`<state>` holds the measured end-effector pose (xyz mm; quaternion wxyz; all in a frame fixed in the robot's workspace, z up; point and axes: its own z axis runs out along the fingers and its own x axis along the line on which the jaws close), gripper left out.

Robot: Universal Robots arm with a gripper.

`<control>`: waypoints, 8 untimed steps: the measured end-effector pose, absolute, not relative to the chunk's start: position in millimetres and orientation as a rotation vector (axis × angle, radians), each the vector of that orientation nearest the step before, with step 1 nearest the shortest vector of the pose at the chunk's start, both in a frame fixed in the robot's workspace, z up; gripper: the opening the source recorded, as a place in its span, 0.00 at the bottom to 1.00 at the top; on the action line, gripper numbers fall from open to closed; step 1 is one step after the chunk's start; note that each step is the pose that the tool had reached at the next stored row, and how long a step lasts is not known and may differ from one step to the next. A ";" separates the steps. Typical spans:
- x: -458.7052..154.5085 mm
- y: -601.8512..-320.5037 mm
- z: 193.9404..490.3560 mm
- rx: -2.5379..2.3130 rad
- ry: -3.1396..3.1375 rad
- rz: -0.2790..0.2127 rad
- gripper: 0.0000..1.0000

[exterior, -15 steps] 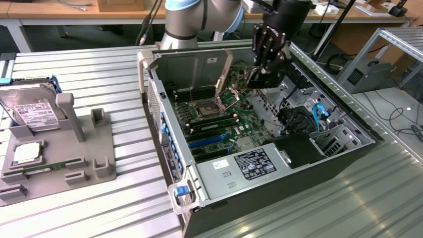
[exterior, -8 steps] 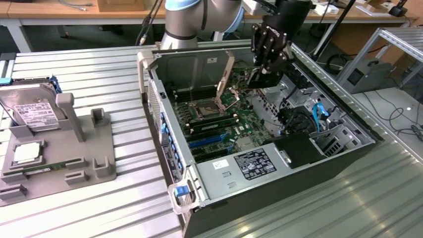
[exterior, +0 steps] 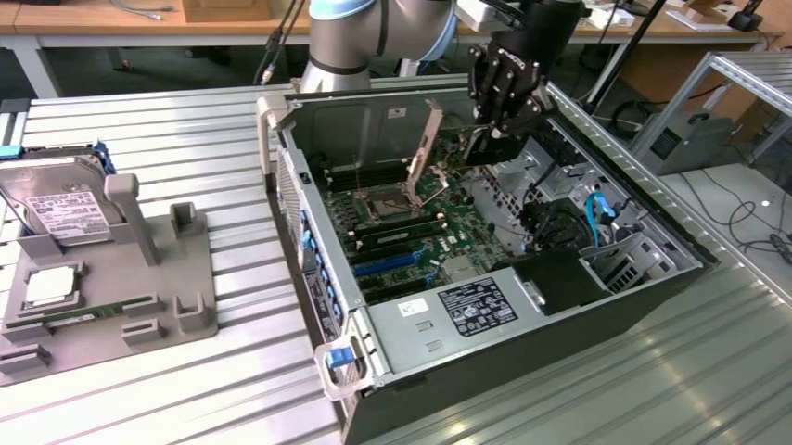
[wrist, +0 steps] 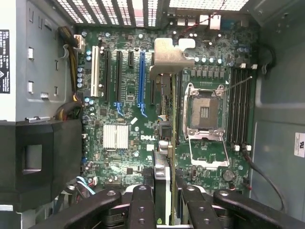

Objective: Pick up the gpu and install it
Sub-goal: 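Insert the gpu into the slot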

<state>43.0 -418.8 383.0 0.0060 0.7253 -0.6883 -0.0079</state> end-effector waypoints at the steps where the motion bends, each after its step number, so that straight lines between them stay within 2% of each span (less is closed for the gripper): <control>1: 43.0 -418.7 383.0 2.279 -2.145 -0.025 0.27; 8: 43.0 -418.8 383.0 2.350 -2.066 -0.024 0.27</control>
